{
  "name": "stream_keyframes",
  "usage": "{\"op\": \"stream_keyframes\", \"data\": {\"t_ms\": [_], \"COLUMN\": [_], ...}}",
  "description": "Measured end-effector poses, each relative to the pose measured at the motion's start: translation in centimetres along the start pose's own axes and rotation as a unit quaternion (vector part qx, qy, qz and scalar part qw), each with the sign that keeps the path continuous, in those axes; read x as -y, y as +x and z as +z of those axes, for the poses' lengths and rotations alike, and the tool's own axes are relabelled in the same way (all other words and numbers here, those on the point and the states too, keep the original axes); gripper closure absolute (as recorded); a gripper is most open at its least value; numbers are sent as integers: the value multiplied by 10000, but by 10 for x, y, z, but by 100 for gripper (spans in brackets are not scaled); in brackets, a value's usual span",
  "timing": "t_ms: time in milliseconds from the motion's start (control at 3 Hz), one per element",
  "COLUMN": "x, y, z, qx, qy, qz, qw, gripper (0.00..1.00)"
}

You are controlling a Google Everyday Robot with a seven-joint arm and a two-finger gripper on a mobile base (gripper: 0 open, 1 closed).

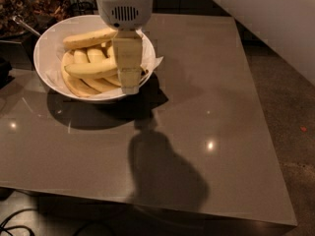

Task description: Pick banana from white bowl

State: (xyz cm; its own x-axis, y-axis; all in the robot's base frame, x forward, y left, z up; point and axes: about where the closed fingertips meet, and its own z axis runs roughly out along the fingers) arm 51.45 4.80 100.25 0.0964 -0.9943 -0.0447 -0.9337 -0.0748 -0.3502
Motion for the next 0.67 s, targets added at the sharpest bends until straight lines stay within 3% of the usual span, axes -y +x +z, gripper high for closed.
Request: {"op": "stream_keyframes", "data": {"t_ms": [667], "x": [26], "y": [-21], "z": [28], "qx": [-96], "qy": [-147], "qz": [-108], "qw": [9998], "gripper": [14]}}
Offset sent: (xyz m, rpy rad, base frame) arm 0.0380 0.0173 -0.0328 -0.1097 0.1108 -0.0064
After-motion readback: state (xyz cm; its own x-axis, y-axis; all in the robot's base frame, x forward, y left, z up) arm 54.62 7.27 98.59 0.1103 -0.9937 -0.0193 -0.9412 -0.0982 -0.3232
